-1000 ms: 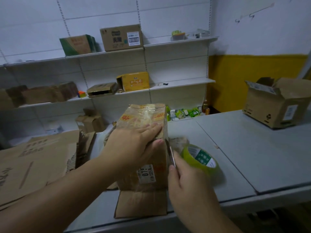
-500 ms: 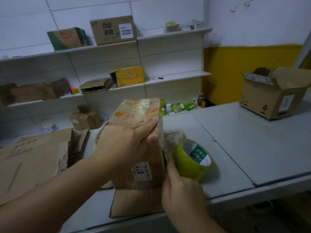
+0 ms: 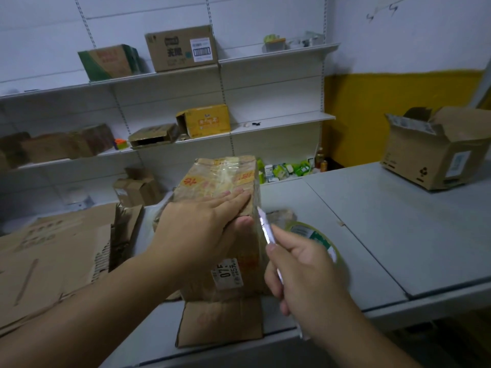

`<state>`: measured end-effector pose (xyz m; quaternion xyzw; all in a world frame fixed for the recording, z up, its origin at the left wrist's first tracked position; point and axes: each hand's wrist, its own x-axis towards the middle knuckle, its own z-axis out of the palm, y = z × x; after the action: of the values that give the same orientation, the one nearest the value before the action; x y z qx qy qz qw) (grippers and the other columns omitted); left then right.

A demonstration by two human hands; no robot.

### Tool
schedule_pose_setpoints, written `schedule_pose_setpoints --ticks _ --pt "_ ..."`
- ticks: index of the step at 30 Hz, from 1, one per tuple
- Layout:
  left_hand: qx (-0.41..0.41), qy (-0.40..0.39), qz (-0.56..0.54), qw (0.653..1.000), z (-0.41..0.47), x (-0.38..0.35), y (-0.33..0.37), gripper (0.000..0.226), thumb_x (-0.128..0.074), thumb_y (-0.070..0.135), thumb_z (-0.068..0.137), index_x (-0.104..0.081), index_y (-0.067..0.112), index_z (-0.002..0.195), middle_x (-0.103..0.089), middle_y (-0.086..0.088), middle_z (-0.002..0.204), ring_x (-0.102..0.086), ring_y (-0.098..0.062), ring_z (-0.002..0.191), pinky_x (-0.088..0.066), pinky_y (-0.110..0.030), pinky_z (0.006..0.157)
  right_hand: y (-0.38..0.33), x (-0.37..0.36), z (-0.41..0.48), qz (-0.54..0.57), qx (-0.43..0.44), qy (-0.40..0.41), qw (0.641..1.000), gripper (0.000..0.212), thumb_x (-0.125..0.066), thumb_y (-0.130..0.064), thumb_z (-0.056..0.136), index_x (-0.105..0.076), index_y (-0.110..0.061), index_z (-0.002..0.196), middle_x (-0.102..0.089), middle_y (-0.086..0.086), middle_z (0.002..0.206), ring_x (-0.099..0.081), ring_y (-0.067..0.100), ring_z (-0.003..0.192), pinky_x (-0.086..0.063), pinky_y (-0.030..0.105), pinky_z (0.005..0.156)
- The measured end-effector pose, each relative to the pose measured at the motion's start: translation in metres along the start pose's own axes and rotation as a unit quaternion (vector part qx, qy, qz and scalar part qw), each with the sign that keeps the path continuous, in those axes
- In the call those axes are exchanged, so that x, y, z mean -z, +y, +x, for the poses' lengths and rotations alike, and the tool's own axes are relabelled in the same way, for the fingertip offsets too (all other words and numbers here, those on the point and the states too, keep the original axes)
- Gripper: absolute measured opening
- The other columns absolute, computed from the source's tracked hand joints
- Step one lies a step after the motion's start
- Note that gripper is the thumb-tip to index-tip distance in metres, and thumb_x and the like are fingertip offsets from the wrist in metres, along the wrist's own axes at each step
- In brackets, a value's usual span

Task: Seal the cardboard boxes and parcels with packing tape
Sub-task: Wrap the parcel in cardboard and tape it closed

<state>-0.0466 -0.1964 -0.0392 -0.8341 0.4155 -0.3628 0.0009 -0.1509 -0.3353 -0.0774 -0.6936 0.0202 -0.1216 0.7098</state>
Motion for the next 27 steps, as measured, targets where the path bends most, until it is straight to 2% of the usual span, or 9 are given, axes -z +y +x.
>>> schedule_pose_setpoints --ticks 3,6,8,11,15,18,20,24,27 --pt "-0.007 -0.001 -0.010 1.000 -0.001 -0.001 0.000 0.058 -0.019 0.049 0.098 -0.066 0.022 0.118 -0.072 0.004 0.102 -0.072 -0.017 0.078 -0.050 -0.026 0.045 0.004 -0.005 -0.002 0.000 0.008 -0.028 1.000 0.029 -0.039 -0.015 0.101 -0.064 -0.025 0.090 -0.036 -0.004 0.041 -0.031 0.004 0.033 -0.029 0.021 0.038" --pt "-0.012 0.000 0.005 1.000 0.001 -0.002 -0.001 0.059 -0.017 0.048 0.099 -0.066 0.023 0.117 -0.073 0.005 0.100 -0.072 -0.015 0.072 -0.041 -0.019 0.042 0.013 -0.001 -0.005 -0.008 0.017 -0.033 0.999 0.042 -0.041 -0.014 0.100 -0.065 -0.046 0.088 -0.039 -0.008 0.040 -0.034 0.003 0.034 -0.030 0.017 0.038" --pt "-0.010 -0.001 0.018 1.000 0.001 -0.001 -0.001 0.059 -0.016 0.047 0.099 -0.067 0.023 0.116 -0.074 0.005 0.096 -0.071 -0.013 0.067 -0.036 -0.016 0.041 0.022 -0.002 -0.009 -0.021 0.015 -0.030 0.999 0.039 -0.043 -0.019 0.099 -0.056 -0.056 0.100 -0.046 -0.017 0.043 -0.041 -0.001 0.043 -0.033 0.012 0.047" --pt "-0.013 -0.007 0.008 1.000 0.000 -0.002 -0.001 0.060 -0.015 0.048 0.099 -0.066 0.022 0.117 -0.073 0.004 0.099 -0.071 -0.014 0.070 -0.046 -0.021 0.041 0.037 -0.008 -0.014 -0.048 0.013 -0.012 0.999 0.035 -0.047 -0.024 0.098 -0.053 -0.041 0.129 -0.049 -0.029 0.050 -0.044 -0.005 0.062 -0.033 0.011 0.062" --pt "0.007 -0.034 -0.053 0.998 0.001 0.002 -0.003 0.069 -0.007 0.059 0.095 -0.058 0.026 0.128 -0.071 0.001 0.109 -0.071 -0.020 0.079 -0.049 -0.027 0.052 0.049 -0.007 -0.020 -0.066 -0.003 -0.022 0.998 0.036 -0.049 -0.021 0.097 -0.053 -0.037 0.130 -0.052 -0.026 0.054 -0.048 -0.006 0.064 -0.036 0.012 0.064" --pt "0.035 -0.071 -0.069 0.995 0.002 0.006 -0.003 0.083 0.007 0.072 0.078 -0.037 0.040 0.141 -0.056 0.009 0.134 -0.065 -0.019 0.101 -0.053 -0.031 0.072 0.054 -0.007 -0.031 -0.090 -0.042 -0.042 0.994 0.036 -0.054 -0.018 0.095 -0.056 -0.037 0.126 -0.060 -0.018 0.070 -0.053 -0.006 0.068 -0.039 0.014 0.070" --pt "0.034 -0.086 -0.059 0.994 0.002 0.006 -0.002 0.084 0.009 0.069 0.072 -0.028 0.045 0.143 -0.047 0.015 0.141 -0.060 -0.015 0.111 -0.051 -0.028 0.077 0.046 0.003 -0.031 -0.077 -0.027 -0.010 0.997 0.033 -0.052 -0.016 0.096 -0.057 -0.037 0.119 -0.060 -0.010 0.059 -0.053 -0.002 0.056 -0.043 0.018 0.059" --pt "0.027 -0.054 -0.055 0.997 0.002 0.009 0.001 0.066 -0.011 0.060 0.087 -0.049 0.035 0.135 -0.061 0.009 0.126 -0.068 -0.016 0.097 -0.041 -0.023 0.057 0.025 0.025 0.005 0.023 0.004 0.076 0.997 0.023 -0.042 -0.002 0.097 -0.055 -0.020 0.099 -0.056 0.001 0.055 -0.050 0.016 0.047 -0.044 0.026 0.043" --pt "0.022 -0.052 -0.048 0.997 0.000 0.006 -0.002 0.053 -0.026 0.051 0.094 -0.061 0.026 0.126 -0.070 0.004 0.110 -0.071 -0.018 0.081 -0.040 -0.020 0.050 0.022 0.017 0.026 0.000 0.036 0.110 0.993 0.012 -0.053 -0.018 0.091 -0.057 -0.027 0.098 -0.052 -0.005 0.060 -0.045 0.009 0.049 -0.035 0.023 0.045"
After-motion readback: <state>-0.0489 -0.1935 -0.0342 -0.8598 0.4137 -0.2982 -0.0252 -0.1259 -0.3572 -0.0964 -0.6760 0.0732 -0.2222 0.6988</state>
